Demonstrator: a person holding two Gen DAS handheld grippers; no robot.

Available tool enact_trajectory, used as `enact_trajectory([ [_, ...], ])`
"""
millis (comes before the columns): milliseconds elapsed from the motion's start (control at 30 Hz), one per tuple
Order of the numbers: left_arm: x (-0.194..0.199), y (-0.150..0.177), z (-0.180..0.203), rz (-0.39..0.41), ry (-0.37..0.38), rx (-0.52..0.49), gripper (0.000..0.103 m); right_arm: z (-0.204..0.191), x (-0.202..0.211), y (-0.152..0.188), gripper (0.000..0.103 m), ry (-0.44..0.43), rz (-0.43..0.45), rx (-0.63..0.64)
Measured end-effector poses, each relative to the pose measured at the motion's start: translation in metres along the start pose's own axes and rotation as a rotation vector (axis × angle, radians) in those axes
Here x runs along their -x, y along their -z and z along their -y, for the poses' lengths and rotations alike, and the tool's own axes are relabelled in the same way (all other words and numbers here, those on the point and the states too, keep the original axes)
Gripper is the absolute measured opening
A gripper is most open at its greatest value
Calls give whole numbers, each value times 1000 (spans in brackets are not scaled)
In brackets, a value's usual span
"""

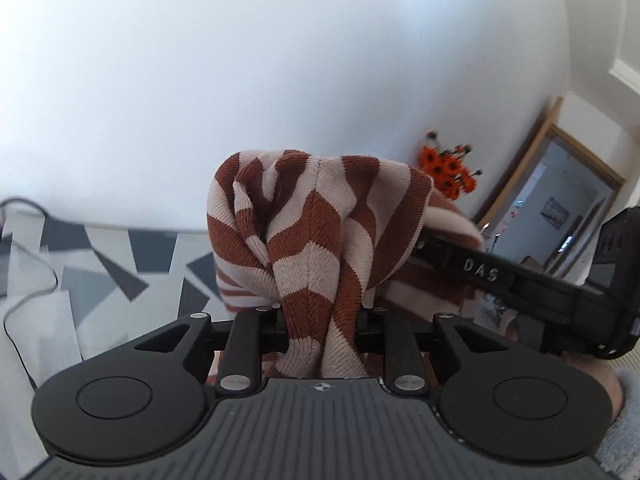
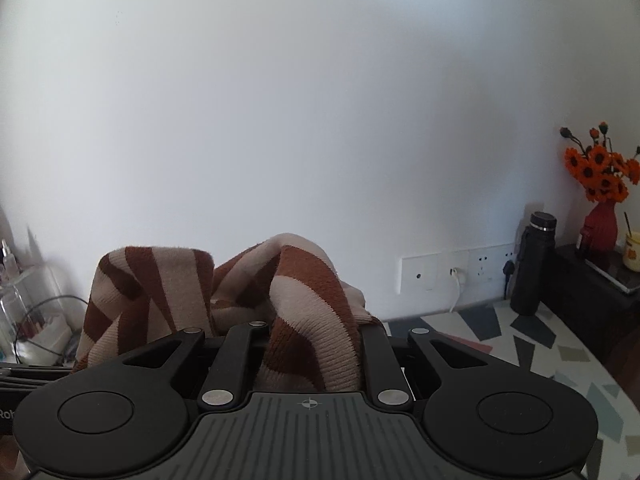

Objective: Fold clothes
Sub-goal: 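Carry the striped top with both grippers over to the patterned table, then lower the striped top onto the table with both grippers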

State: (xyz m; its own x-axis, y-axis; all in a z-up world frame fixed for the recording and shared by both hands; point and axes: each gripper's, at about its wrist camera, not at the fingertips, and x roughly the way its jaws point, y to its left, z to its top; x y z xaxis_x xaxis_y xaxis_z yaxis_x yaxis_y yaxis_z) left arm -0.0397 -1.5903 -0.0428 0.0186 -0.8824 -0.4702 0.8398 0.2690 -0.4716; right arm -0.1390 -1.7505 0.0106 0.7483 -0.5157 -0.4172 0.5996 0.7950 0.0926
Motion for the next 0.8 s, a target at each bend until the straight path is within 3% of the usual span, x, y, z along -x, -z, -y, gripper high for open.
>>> enact_trajectory([
  [200,-99,32,17,-133,-118,69,25,106,-65,39,14,-35,-164,-107],
  [400,-186,83,53,-292,-227,237,30,231,-111,101,14,-44,-337,-274],
  [500,-210,84,78,-278,-278,216,37,284,-120,119,14,-63,-382,-304],
  [600,-232,86,95,-280,-382,164,59,325,-135,125,15,-64,-363,-318],
  [700,-236,87,98,-279,-491,166,64,348,-153,127,31,-26,-365,-329],
  [767,-240,85,86,-266,-546,237,64,355,-162,130,67,-37,-413,-357],
  [800,-237,85,82,-255,-557,267,64,357,-163,131,72,-48,-430,-363],
])
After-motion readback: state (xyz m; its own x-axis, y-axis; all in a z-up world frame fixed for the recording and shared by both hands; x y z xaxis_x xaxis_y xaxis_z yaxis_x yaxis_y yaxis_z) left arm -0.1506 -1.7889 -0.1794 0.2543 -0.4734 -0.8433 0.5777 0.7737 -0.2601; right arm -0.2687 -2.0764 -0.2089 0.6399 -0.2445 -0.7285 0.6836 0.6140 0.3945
